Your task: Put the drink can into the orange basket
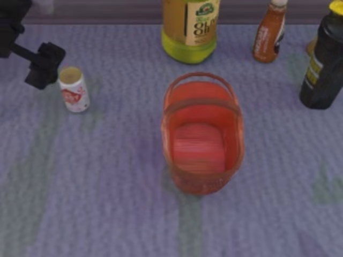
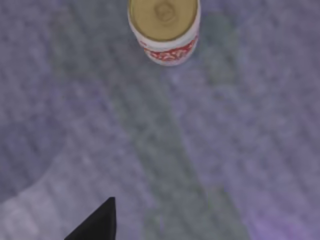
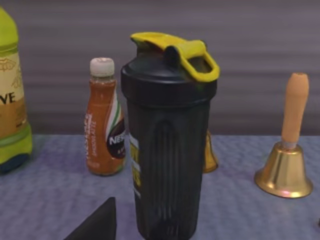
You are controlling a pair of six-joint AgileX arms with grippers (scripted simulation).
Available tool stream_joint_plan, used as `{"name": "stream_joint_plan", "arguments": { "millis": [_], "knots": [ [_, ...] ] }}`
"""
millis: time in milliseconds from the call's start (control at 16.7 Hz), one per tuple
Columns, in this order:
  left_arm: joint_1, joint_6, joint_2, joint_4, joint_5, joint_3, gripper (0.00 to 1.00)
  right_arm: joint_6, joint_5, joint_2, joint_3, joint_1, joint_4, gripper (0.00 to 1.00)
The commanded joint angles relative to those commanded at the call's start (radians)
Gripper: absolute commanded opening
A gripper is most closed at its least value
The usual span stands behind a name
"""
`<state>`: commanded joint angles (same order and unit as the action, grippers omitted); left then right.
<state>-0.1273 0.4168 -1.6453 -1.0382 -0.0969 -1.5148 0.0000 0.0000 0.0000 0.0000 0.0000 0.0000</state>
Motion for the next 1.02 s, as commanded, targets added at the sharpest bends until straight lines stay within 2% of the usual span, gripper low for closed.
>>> {"name": "stream_joint_plan", "arguments": {
  "millis": [300,600,780,1020],
  "knots": [
    [-0.014,0.112,-0.448,-0.244,0.029,-0.479,1.0,0.0,0.0,0.0,0.0,0.0,0.0,1.0],
    [-0.021,0.206,-0.798,-0.412,0.067,-0.868,1.0,0.0,0.0,0.0,0.0,0.0,0.0,1.0],
    [-0.023,0.244,-0.928,-0.47,0.083,-1.014,1.0,0.0,0.0,0.0,0.0,0.0,0.0,1.0],
    [-0.024,0.259,-0.977,-0.492,0.089,-1.068,1.0,0.0,0.0,0.0,0.0,0.0,0.0,1.0]
  ]
}}
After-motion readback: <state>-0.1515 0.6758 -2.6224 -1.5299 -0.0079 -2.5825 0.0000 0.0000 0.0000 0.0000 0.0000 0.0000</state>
